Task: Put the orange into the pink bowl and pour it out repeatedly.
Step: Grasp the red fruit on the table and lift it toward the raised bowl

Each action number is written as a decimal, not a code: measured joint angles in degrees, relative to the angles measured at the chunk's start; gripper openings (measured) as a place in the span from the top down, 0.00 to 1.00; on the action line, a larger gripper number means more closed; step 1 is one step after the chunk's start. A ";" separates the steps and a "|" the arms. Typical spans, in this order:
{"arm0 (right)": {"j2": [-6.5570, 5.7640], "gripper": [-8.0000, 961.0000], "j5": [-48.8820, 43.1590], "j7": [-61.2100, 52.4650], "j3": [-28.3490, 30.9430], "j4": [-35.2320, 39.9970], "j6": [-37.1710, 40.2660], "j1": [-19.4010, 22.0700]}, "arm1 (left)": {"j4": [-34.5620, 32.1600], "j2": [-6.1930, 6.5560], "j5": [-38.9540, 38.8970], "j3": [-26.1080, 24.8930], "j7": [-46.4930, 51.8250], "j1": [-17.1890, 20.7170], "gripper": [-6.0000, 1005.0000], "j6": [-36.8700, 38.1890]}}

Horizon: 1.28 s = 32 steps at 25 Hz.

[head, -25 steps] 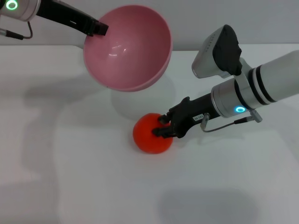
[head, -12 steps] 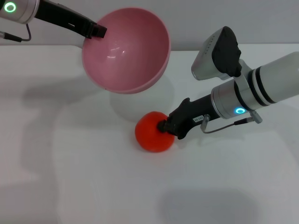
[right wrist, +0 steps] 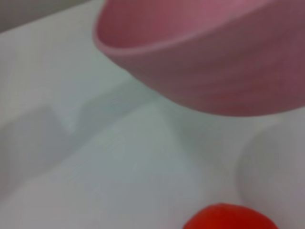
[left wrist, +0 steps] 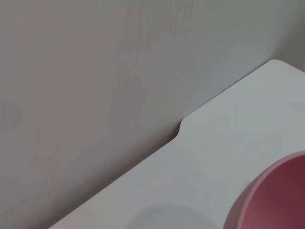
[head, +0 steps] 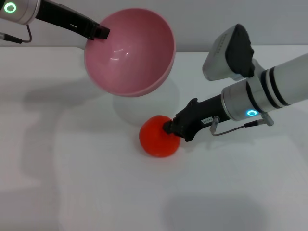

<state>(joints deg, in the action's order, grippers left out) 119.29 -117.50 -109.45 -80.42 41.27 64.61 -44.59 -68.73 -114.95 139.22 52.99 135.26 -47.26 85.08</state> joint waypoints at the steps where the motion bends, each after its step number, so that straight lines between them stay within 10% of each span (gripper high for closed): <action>1: -0.03 0.96 0.32 -0.06 0.00 1.16 0.52 0.71 | 0.00 0.00 0.00 0.00 0.00 0.02 0.95 -0.02; 15: -0.45 0.74 2.37 -1.50 -0.22 6.13 2.70 2.81 | 0.03 0.09 -0.01 0.37 0.00 0.06 0.95 -0.23; 26: -0.22 0.35 2.25 -2.34 -5.44 2.06 -3.31 1.15 | 0.52 -0.43 -0.10 0.37 0.00 0.07 0.95 0.06; 32: -0.04 0.35 2.36 -2.68 -8.15 -0.20 -6.91 0.03 | 0.24 -0.67 -0.10 0.40 0.00 0.06 0.95 0.41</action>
<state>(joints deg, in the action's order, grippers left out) 119.25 -115.14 -112.13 -88.57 41.07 57.70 -44.57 -68.49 -115.63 139.13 53.39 135.26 -47.20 85.48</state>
